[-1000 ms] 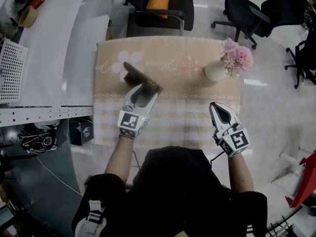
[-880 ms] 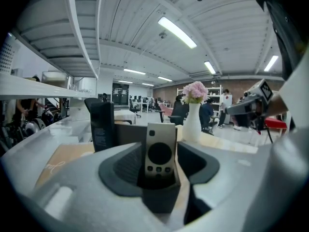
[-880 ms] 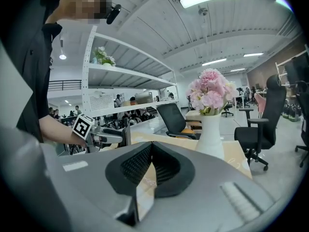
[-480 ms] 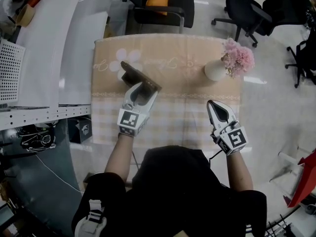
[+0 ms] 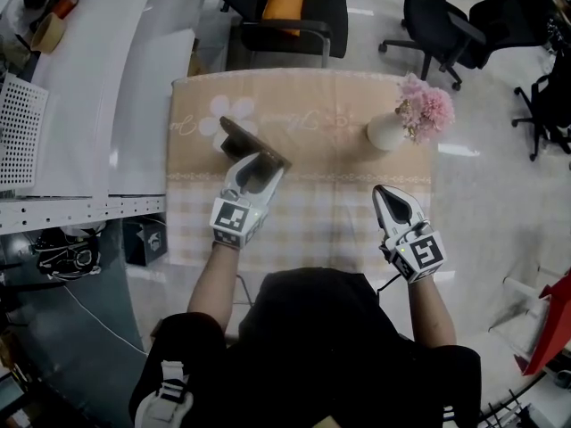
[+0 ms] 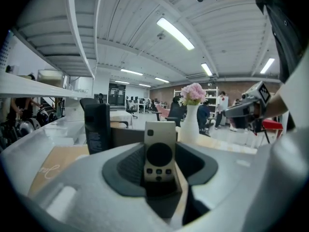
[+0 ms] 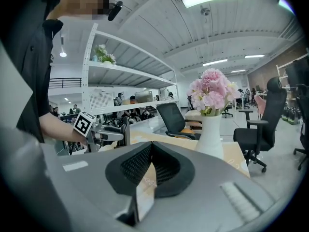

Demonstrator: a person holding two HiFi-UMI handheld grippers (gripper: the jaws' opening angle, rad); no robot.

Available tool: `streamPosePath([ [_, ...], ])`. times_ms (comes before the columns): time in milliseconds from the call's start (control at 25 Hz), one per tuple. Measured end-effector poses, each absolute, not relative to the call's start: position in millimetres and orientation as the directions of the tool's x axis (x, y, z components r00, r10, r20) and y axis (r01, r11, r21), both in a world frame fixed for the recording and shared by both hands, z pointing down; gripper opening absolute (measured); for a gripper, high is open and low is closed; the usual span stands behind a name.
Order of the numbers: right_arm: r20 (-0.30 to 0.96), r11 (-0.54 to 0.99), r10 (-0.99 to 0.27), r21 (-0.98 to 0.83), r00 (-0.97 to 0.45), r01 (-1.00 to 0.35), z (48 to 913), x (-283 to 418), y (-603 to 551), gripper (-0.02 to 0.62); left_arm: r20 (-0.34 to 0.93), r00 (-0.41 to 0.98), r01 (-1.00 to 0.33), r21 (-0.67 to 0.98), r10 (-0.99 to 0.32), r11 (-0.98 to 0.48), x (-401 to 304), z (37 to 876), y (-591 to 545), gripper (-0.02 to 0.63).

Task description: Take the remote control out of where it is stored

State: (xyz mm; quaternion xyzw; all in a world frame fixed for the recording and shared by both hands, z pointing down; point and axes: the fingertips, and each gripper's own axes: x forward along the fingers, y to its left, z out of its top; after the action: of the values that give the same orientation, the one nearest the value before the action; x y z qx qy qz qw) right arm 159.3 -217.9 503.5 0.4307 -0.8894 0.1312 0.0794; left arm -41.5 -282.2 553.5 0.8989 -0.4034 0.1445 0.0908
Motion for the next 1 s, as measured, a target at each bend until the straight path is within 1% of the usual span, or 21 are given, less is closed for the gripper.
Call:
streamPosePath([
  [440,0.232,0.601,-0.754,-0.133,-0.614,-0.788,487.8,149.4,-210.4,0.005,0.180,0.651,-0.756,0.061,-0.738,-0.652,-50.3,493.9,-279.2,0.192],
  [640,0.232,0.597,-0.760,-0.122,-0.608,-0.793,479.4,149.4,-206.6,0.005,0.087,0.650,-0.757,0.158,-0.755,-0.634,-67.1,469.4,-274.2,0.192],
  [760,0.198,0.599,-0.768,-0.117,-0.610,-0.792,469.6,144.3,-207.5,0.005,0.030,0.635,-0.760,0.207,-0.772,-0.617,-82.6,451.8,-269.7,0.192],
  [1000,0.188,0.633,-0.746,-0.099,-0.639,-0.768,462.1,122.8,-199.9,0.005,0.009,0.605,-0.782,0.196,-0.796,-0.592,-110.1,436.3,-250.1,0.192],
])
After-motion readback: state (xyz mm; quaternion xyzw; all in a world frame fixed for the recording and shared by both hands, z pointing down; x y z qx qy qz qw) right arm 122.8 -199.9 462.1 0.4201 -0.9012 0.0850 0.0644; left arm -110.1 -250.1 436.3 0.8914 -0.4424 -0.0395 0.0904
